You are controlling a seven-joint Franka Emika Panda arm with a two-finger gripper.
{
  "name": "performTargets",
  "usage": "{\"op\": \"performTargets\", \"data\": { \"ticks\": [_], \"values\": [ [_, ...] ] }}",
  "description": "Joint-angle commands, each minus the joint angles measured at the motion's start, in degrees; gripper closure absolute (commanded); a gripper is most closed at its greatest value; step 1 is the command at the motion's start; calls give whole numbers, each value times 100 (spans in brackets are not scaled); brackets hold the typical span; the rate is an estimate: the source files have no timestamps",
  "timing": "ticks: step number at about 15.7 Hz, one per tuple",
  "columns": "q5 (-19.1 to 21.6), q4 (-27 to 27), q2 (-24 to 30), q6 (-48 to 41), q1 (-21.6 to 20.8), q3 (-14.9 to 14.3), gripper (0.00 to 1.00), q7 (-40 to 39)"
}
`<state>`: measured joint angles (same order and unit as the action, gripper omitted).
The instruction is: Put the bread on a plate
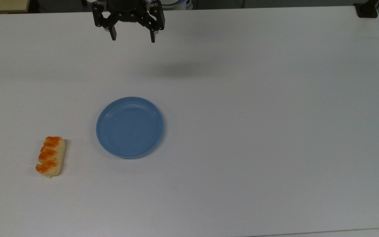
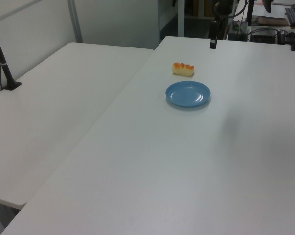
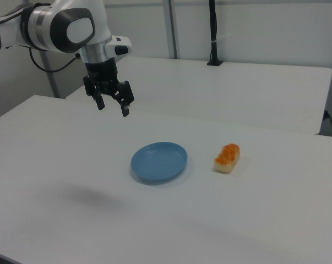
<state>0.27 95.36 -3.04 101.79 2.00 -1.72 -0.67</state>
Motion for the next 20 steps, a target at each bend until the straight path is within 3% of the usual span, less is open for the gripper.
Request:
{"op": "performTargets", "data": {
  "ticks": [1,12,20],
  "values": [
    [-18,158,41,121,-164,-118,0,-12],
    [0,176,58,69,-165,-241,0,-12],
    [17,18,-4,148,-156,-496,0,-257]
  ]
}}
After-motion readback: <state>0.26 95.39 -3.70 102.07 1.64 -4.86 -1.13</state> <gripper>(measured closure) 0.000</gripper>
